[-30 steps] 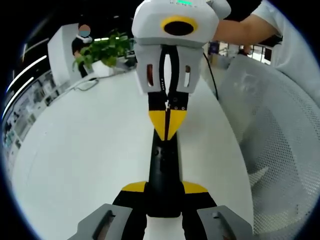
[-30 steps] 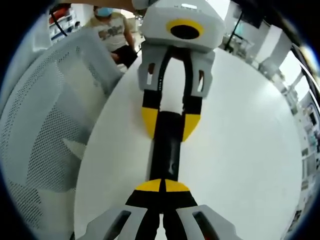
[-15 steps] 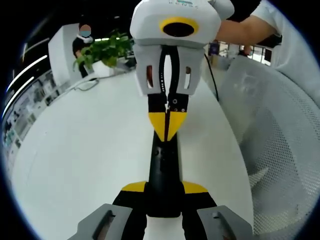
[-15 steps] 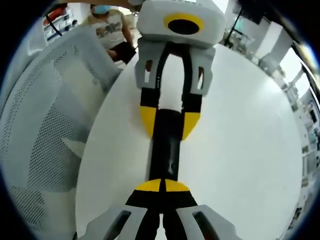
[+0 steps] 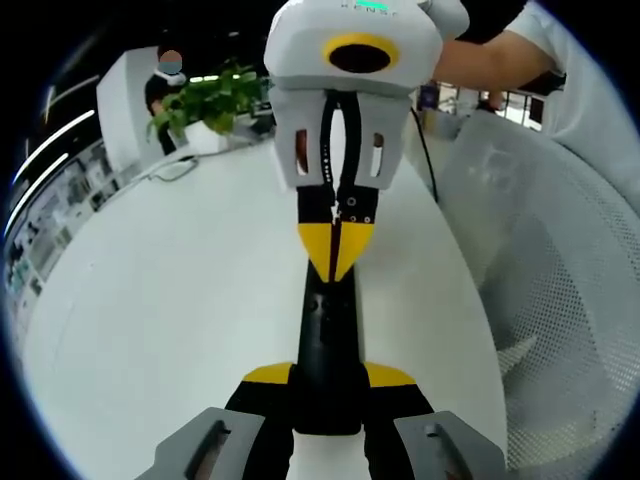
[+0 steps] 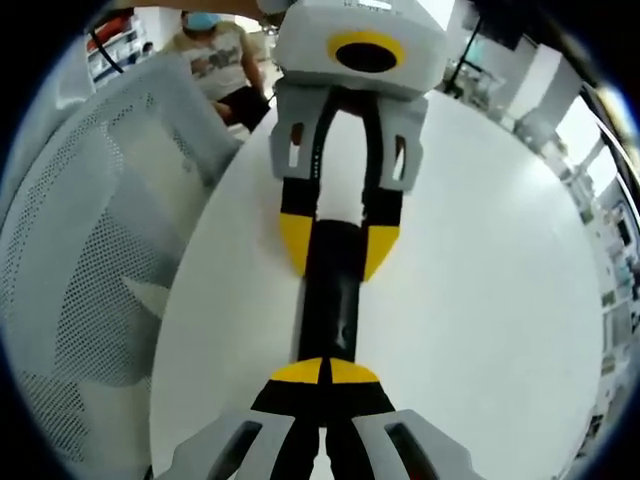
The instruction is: Press the specified remote control buttons in sequence, fully releasing each button before pressing the next.
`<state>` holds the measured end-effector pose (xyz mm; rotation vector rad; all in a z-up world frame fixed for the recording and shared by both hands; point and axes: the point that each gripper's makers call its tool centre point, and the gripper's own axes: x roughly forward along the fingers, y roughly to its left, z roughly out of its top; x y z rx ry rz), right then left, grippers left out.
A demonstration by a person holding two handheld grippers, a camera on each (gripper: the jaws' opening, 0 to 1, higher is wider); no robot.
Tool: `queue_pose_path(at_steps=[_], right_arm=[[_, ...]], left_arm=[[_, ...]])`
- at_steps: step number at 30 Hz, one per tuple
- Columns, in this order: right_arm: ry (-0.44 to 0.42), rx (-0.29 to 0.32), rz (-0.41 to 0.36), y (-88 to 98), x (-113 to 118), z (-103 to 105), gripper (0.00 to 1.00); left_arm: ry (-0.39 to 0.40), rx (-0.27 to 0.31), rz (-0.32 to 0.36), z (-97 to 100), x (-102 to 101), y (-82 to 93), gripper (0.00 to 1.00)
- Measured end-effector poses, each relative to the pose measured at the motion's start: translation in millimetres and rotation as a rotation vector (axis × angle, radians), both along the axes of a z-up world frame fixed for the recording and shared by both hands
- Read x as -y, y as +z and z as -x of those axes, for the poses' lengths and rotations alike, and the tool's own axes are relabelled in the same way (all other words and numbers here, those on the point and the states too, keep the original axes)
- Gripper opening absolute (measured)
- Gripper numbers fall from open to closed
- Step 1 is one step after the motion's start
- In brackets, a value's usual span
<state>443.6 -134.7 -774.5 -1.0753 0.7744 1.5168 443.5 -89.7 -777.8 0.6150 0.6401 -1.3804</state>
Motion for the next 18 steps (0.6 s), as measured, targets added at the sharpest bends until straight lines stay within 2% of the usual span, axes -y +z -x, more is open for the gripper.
queue_pose_path(at_steps=[18], right_arm=[[0.024, 0.022, -0.003, 1.2, -0.1, -0.2, 0.00]], left_arm=[[-0.002, 0.003, -0.005, -0.2, 0.1, -0.6, 0.24]])
